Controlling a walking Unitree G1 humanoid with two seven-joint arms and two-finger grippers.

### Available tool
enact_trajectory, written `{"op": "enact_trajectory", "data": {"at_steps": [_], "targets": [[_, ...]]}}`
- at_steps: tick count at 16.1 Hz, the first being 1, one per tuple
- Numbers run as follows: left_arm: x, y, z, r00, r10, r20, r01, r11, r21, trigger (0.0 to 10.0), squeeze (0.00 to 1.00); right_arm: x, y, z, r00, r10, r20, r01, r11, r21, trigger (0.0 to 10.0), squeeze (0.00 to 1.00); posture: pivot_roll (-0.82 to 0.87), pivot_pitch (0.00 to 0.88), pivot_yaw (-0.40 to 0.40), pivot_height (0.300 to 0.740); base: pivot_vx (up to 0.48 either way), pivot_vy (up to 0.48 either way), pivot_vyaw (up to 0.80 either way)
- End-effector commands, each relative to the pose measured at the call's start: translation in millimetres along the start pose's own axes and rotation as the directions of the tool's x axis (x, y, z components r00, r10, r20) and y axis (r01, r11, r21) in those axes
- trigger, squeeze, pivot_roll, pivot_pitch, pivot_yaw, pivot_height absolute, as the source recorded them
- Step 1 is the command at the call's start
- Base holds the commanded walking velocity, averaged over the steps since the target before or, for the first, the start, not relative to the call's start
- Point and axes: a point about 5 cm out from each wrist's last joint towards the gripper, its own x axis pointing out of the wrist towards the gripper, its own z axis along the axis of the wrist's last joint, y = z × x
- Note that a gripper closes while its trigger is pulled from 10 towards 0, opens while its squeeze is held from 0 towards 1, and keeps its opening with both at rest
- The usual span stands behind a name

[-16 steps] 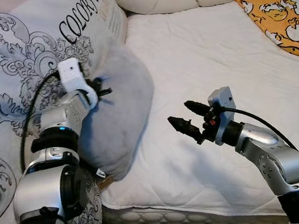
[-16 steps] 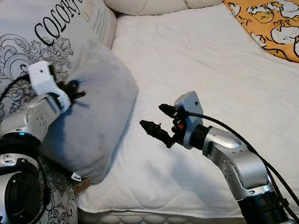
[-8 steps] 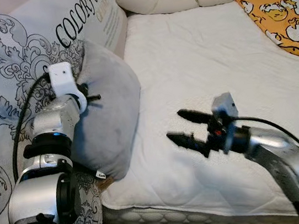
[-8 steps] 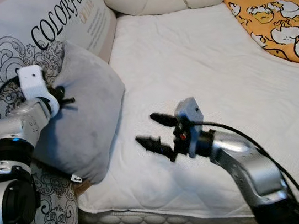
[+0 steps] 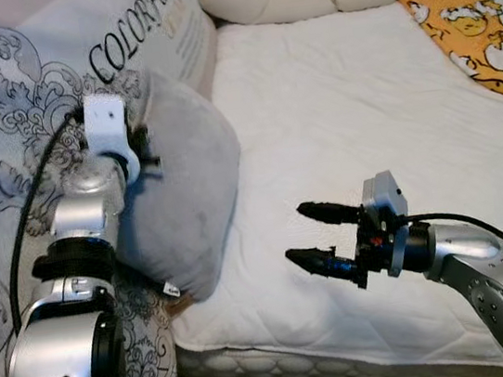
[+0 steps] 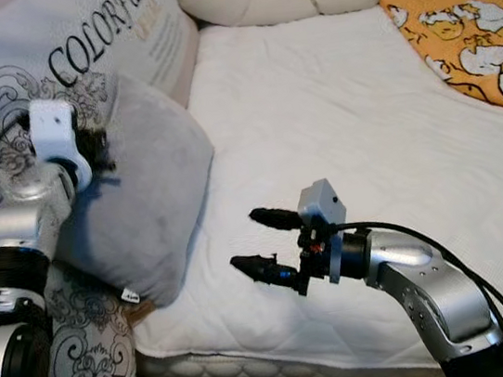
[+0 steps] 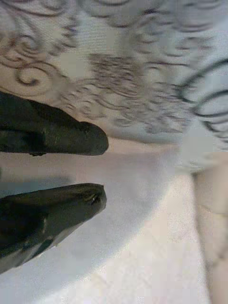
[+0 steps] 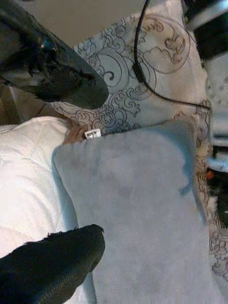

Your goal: Clean up the room

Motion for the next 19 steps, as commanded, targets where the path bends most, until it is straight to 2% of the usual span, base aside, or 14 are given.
{"op": "enact_trajectory", "data": {"at_steps": [1, 2, 3, 4, 6, 7, 8, 9, 10, 13, 14, 15, 17, 19], "targets": [[-4.2, -6.8, 9.2, 0.993, -0.072, 0.094, 0.075, 0.997, -0.028, 10.0, 1.0, -2.4, -4.3, 3.2, 0.999, -0.033, 0.028, 0.032, 0.999, 0.037, 10.0, 0.0, -0.08, 0.0, 0.053, 0.74, 0.0, 0.0, 0.0], [-10.0, -14.3, 13.6, 0.977, -0.135, 0.164, 0.145, 0.988, -0.052, 10.0, 1.0, -1.4, -4.7, 4.3, 0.998, -0.039, 0.044, 0.037, 0.997, 0.062, 10.0, 0.0, -0.08, 0.0, 0.052, 0.74, 0.0, 0.0, 0.0], [-15.1, -20.8, 13.1, 0.965, -0.174, 0.196, 0.189, 0.98, -0.061, 10.0, 1.0, -0.4, -6.1, 5.3, 0.996, -0.065, 0.058, 0.062, 0.996, 0.06, 10.0, 0.0, -0.08, 0.0, 0.049, 0.74, 0.0, 0.0, 0.0], [-23.2, -31.6, 6.6, 0.954, -0.209, 0.215, 0.223, 0.974, -0.042, 10.0, 1.0, 0.0, -15.0, 5.2, 0.982, -0.168, 0.082, 0.159, 0.982, 0.105, 10.0, 0.0, -0.07, 0.0, 0.042, 0.74, 0.0, 0.0, 0.0], [-32.2, -41.9, -8.7, 0.96, -0.209, 0.186, 0.226, 0.971, -0.073, 10.0, 1.0, 4.0, -25.6, 1.4, 0.951, -0.296, 0.083, 0.286, 0.951, 0.116, 10.0, 0.0, -0.06, 0.0, 0.028, 0.74, 0.0, -0.223, 0.0], [-39.2, -45.6, -17.8, 0.966, -0.195, 0.172, 0.213, 0.972, -0.096, 10.0, 1.0, 4.5, -37.2, -0.6, 0.891, -0.445, 0.095, 0.44, 0.895, 0.068, 10.0, 0.0, -0.05, 0.0, 0.016, 0.74, 0.0, -0.48, 0.0], [-43.2, -46.6, -21.6, 0.968, -0.187, 0.165, 0.206, 0.973, -0.102, 10.0, 1.0, 3.4, -43.9, -1.8, 0.851, -0.515, 0.105, 0.509, 0.857, 0.085, 10.0, 0.0, -0.05, 0.0, 0.013, 0.74, 0.0, -0.48, 0.0], [-51.3, -48.3, -29.4, 0.974, -0.165, 0.155, 0.183, 0.977, -0.111, 10.0, 1.0, -0.2, -52.8, -5.2, 0.766, -0.631, 0.119, 0.612, 0.774, 0.165, 10.0, 0.0, -0.04, 0.0, 0.005, 0.74, 0.0, -0.48, 0.0], [-58.9, -50.4, -35.2, 0.978, -0.151, 0.147, 0.168, 0.979, -0.114, 10.0, 1.0, -0.3, -52.9, -8.1, 0.728, -0.675, 0.12, 0.65, 0.735, 0.195, 10.0, 0.0, -0.03, 0.0, 0.0, 0.74, 0.0, -0.48, 0.0], [-71.8, -53.7, -47.1, 0.986, -0.125, 0.109, 0.138, 0.983, -0.122, 10.0, 1.0, 5.5, -46.8, -15.5, 0.69, -0.715, 0.116, 0.688, 0.697, 0.204, 10.0, 0.0, -0.02, 0.0, -0.014, 0.74, 0.0, -0.48, 0.0], [-76.6, -48.9, -50.9, 0.991, -0.092, 0.096, 0.104, 0.986, -0.133, 10.0, 1.0, 6.9, -45.6, -19.7, 0.649, -0.751, 0.118, 0.721, 0.658, 0.218, 10.0, 0.0, -0.01, 0.0, -0.021, 0.74, 0.0, -0.48, 0.0], [-77.7, -47.3, -51.7, 0.992, -0.084, 0.094, 0.096, 0.987, -0.131, 10.0, 1.0, 7.0, -45.2, -20.6, 0.64, -0.759, 0.117, 0.728, 0.648, 0.224, 10.0, 0.0, -0.01, 0.0, -0.022, 0.74, 0.0, -0.48, 0.0], [-83.4, -36.1, -60.6, 0.998, -0.029, 0.062, 0.036, 0.992, -0.118, 10.0, 1.0, 6.7, -42.8, -26.6, 0.615, -0.785, 0.079, 0.765, 0.618, 0.183, 10.0, 0.0, -0.01, 0.0, -0.027, 0.74, 0.0, -0.48, 0.0], [-86.8, -31.2, -67.7, 0.999, -0.01, 0.039, 0.013, 0.996, -0.084, 10.0, 1.0, 6.8, -41.9, -32.4, 0.605, -0.795, 0.041, 0.787, 0.605, 0.123, 10.0, 0.0, -0.02, 0.0, -0.016, 0.74, 0.0, -0.48, 0.0]]}}
